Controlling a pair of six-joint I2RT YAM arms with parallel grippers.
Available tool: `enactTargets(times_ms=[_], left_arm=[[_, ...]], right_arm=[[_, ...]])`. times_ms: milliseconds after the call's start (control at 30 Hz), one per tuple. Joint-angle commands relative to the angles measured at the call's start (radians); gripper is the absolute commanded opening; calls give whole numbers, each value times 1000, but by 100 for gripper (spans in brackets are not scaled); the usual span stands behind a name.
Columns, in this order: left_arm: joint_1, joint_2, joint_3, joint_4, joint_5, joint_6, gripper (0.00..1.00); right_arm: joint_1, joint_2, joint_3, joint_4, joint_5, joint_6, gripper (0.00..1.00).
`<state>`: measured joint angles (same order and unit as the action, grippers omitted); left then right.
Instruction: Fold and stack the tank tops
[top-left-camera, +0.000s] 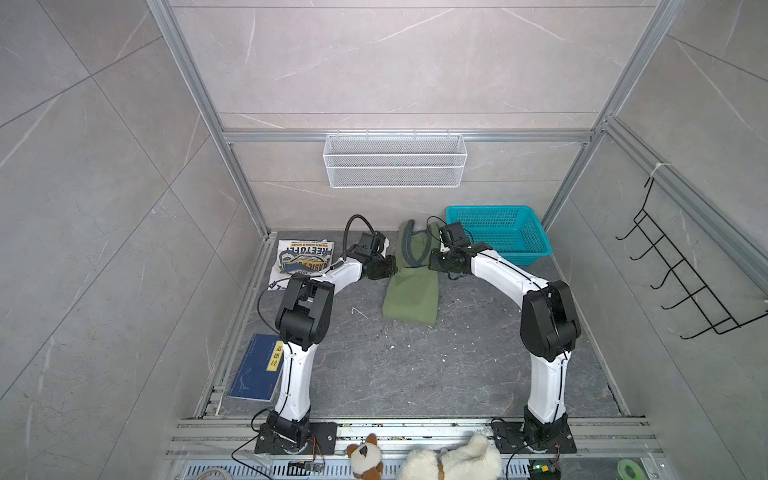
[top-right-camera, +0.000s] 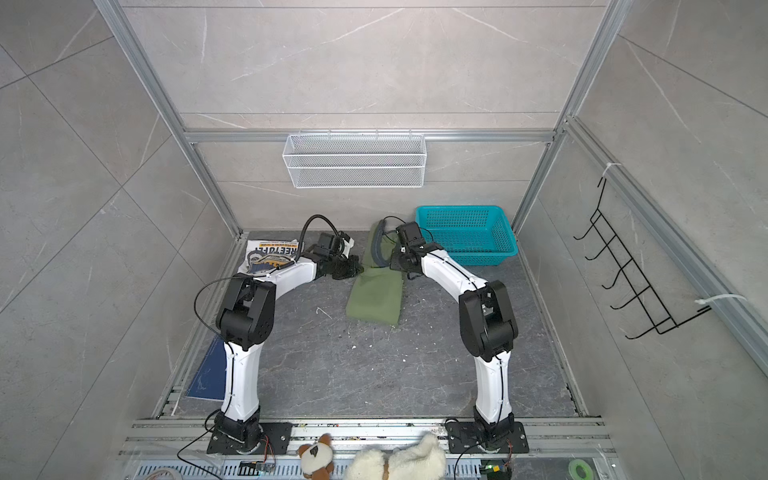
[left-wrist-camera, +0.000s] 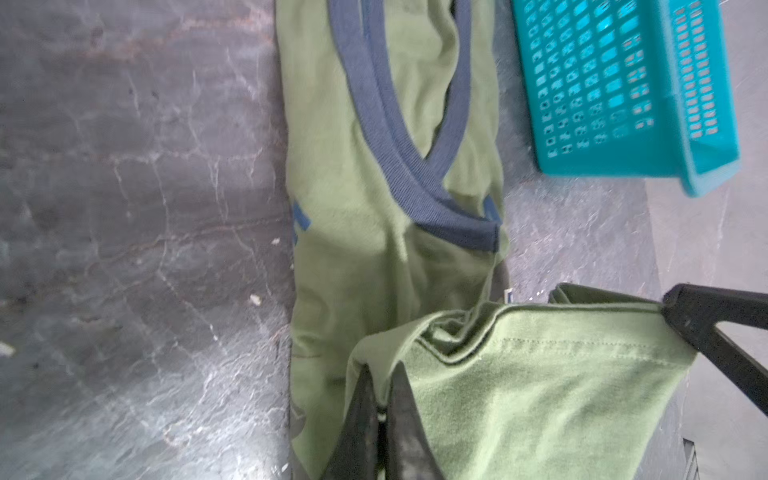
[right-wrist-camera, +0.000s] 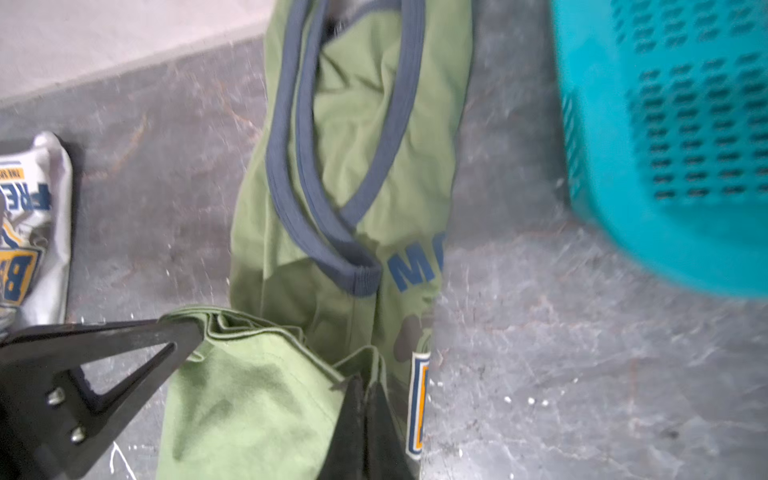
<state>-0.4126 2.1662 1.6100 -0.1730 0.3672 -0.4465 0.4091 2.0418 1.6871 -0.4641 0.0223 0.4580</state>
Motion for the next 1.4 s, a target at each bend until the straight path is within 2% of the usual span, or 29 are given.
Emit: enactTargets(times_ms=[0,167,800,1000,1067,1133,1200,1267,1367], left_arm=[[-3,-20,37,59,-14,-30,5],[-2,40,133,19,-3,-23,6],[5,210,346,-61,-55,-18,8],[9,270,428,-109,-43,-18,12],[11,274,438,-124,-42,-20,25],[11,255,439,-160,-66,-20,38],[11,216,433,-200,-90,-18,47],[11,174,435,-256,-127,-20,55],[11,67,430,-347,-152,8,61]], right_arm=[[-4,58,57,-46,49,-21,0],[-10,116,146,-80,78,-27,0],[-37,294,391,-156,95,-24,0],[-41,339,432,-175,90,-19,0],[-43,357,473,-211,93,-22,18],[-43,359,492,-236,107,-27,44],[-45,339,489,-248,107,-33,59],[-46,304,477,-262,98,-45,69],[-46,203,384,-257,77,-47,76]])
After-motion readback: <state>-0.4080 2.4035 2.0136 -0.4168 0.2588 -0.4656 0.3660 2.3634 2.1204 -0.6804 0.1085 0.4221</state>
